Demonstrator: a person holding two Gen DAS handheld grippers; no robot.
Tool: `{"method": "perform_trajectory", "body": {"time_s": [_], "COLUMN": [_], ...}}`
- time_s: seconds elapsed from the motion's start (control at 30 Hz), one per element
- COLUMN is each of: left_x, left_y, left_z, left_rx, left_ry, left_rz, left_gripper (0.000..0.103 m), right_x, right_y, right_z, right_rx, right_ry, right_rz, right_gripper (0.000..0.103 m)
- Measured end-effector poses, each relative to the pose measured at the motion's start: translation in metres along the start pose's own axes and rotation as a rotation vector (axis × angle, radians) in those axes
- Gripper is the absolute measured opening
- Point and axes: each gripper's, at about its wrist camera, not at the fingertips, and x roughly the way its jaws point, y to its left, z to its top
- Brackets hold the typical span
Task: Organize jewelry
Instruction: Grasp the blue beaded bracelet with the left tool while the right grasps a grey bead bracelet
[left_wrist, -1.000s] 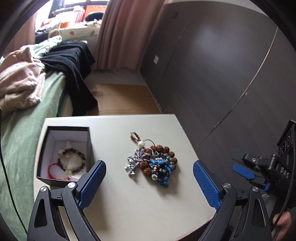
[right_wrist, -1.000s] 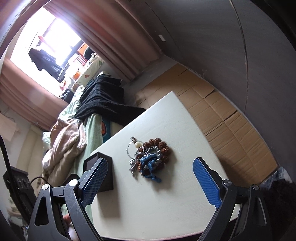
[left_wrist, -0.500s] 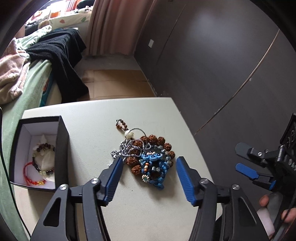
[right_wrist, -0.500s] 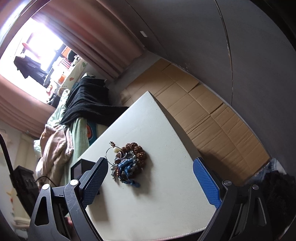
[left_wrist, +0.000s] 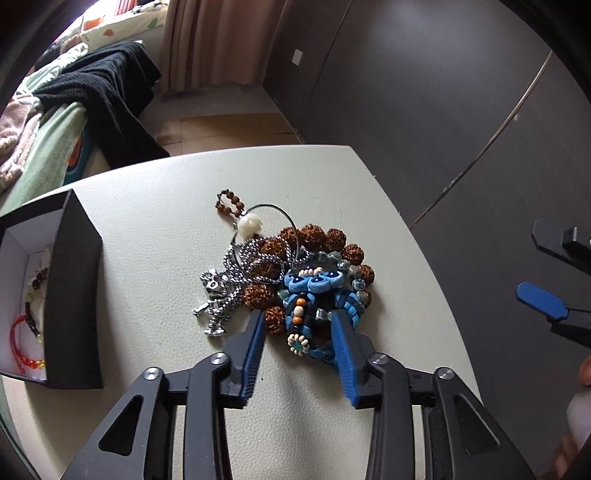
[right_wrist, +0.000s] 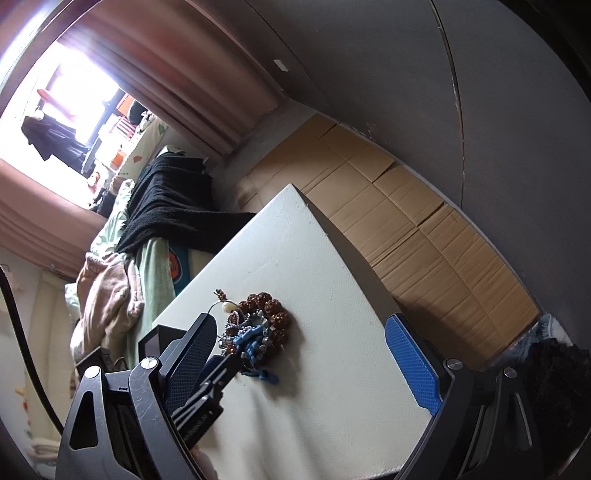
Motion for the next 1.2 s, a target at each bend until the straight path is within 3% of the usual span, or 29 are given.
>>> {"method": "perform_trajectory", "body": {"time_s": [0.1, 0.13, 0.73, 1.0, 1.2], "left_x": [0.001, 0.0, -0.07, -0.101, -0.116], "left_y": [-0.003, -0.003, 0.018, 0.043, 0.067], "left_z": [-0.002, -0.002, 0.004, 0.007, 0.01], "left_rx": [0.025, 0.028, 0.003, -0.051, -0.103], "left_ry": [-0.018, -0.022, -0.169, -0.229, -0.258], "left_rz": [0.021, 0.025, -0.076, -0.087, -0.094], "left_gripper": [0.03, 0.008, 0.007, 0.007, 0.007], "right_x": [0.001, 0.0, 0.006, 0.028, 0.048], "right_y": [0.003, 0.004, 0.013, 0.018, 0.023], "right_z": [0.0, 0.0, -0.014, -0.022, -0.027], "right_rx": [-0.018, -0.017, -0.039, -0.047, -0.035], "right_ry": [0.005, 0.004, 0.031, 0.094, 0.128], "right_rz": [-0.012, -0.011, 0.009, 0.034, 0.05], "right_gripper": [0.094, 0.094, 0.093, 0.065, 0.057]}}
